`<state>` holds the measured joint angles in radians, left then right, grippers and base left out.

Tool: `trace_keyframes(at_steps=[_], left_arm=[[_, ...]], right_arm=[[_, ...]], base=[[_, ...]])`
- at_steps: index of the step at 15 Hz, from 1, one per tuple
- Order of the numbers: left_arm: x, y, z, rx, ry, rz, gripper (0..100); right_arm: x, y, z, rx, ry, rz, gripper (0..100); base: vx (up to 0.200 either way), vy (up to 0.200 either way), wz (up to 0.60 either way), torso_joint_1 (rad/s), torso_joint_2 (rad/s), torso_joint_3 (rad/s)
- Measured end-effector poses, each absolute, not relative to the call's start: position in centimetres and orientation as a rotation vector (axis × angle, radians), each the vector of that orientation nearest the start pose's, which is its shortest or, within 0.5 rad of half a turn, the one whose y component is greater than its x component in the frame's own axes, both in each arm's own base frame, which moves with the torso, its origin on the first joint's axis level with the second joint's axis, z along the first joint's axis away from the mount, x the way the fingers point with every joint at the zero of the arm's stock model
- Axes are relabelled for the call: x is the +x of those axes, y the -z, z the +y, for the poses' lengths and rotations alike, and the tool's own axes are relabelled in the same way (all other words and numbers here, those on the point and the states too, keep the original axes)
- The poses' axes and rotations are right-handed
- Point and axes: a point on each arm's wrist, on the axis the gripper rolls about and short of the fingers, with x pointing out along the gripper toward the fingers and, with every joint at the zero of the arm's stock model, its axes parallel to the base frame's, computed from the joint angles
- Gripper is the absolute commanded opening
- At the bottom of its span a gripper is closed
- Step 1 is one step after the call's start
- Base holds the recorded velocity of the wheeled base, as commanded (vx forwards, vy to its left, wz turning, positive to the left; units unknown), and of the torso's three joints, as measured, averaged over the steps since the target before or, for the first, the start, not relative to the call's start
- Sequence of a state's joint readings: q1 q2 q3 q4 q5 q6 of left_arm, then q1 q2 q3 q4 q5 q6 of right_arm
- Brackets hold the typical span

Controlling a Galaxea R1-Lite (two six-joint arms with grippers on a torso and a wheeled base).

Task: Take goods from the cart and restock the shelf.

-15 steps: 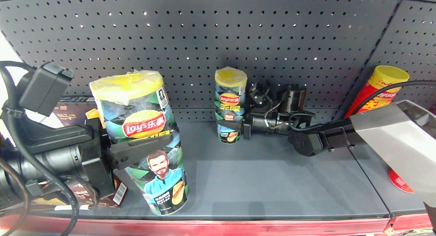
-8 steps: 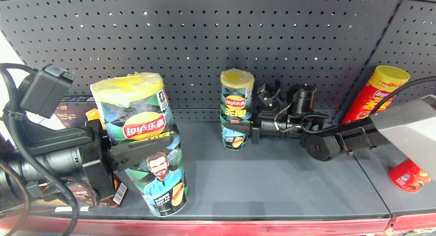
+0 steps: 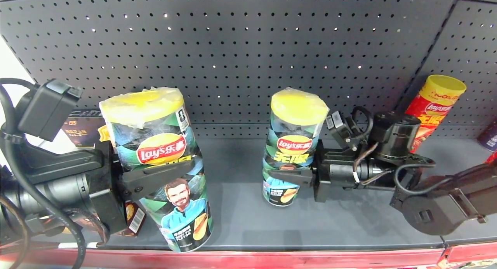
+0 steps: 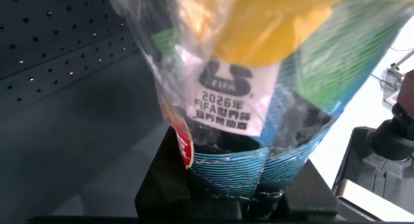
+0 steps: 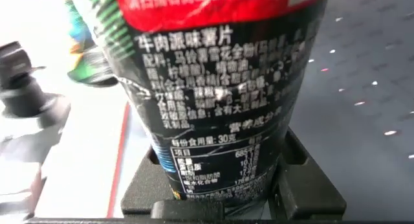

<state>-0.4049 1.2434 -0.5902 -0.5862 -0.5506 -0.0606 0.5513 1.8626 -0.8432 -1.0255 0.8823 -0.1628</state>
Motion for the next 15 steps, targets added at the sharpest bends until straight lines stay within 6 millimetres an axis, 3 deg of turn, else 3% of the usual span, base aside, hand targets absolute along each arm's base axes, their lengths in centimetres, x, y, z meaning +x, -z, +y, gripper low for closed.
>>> trace_keyframes(at_steps=[3,8,14,15], left_arm=[[16.7,-23.2,-8.4,-0.060,0.953,0.092,0],[16.6,-23.3,-8.4,-0.060,0.952,0.088,0],[16.6,-23.2,-8.4,-0.060,0.952,0.091,0],[16.6,-23.2,-8.4,-0.060,0.952,0.092,0]], right_arm=[[26.0,-16.2,18.4,-0.137,-1.438,-0.137,0],[26.1,-14.2,18.4,-0.131,-1.443,-0.083,0],[25.9,-13.3,18.5,-0.128,-1.451,-0.056,0],[25.7,-13.1,18.4,-0.129,-1.450,-0.051,100]], base=[[0.000,0.000,0.00,0.000,0.00,0.000],[0.000,0.000,0.00,0.000,0.00,0.000],[0.000,0.000,0.00,0.000,0.00,0.000],[0.000,0.000,0.00,0.000,0.00,0.000]])
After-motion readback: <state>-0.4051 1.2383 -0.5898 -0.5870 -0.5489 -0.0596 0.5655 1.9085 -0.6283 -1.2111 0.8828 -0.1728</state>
